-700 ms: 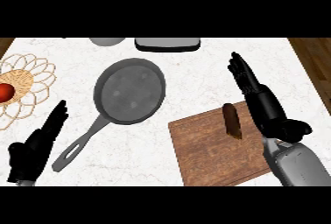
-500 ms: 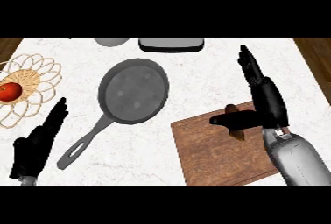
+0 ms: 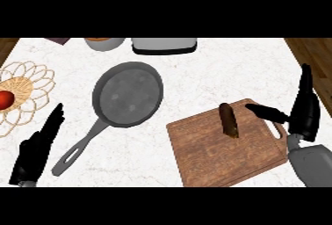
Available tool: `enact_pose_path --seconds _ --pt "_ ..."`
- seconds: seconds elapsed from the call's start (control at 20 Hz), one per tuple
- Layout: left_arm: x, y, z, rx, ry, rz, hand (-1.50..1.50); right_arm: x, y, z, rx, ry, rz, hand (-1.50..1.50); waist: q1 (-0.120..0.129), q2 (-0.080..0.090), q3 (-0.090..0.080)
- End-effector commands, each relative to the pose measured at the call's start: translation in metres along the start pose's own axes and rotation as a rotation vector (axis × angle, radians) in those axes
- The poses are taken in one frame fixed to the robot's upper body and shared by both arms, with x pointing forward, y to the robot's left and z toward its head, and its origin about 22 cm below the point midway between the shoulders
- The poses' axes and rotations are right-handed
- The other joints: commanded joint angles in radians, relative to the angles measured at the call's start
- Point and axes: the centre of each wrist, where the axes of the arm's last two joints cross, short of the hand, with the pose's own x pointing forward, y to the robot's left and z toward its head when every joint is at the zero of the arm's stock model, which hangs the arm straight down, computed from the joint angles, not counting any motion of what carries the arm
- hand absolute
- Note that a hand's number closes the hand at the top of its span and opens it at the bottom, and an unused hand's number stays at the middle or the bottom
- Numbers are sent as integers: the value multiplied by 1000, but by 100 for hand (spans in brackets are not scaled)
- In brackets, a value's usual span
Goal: Pick the sweet potato from the cutting board and place it in the pan
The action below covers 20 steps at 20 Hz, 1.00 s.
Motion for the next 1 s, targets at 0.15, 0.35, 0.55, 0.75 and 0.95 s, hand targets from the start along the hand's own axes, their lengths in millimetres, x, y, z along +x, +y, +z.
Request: enact_pose_path --seconds 0.15,0.35,0.55,0.75,0.95 --pt "-1 -8 7 0 0 3 0 -27 -24 12 22 105 481 -150 10 -6 -2" --pt "-8 -13 8 -14 4 -6 0 26 -14 21 138 164 604 -150 36 -2 0" --pt "3 -24 0 -44 -30 -11 0 87 -4 29 266 201 681 -150 56 7 5" --pt "-4 -17 -4 -38 -33 -1 0 130 19 39 369 248 706 -150 69 13 7" --pt "-1 -33 1 -46 -48 -14 0 143 38 25 397 321 785 -150 79 15 8"
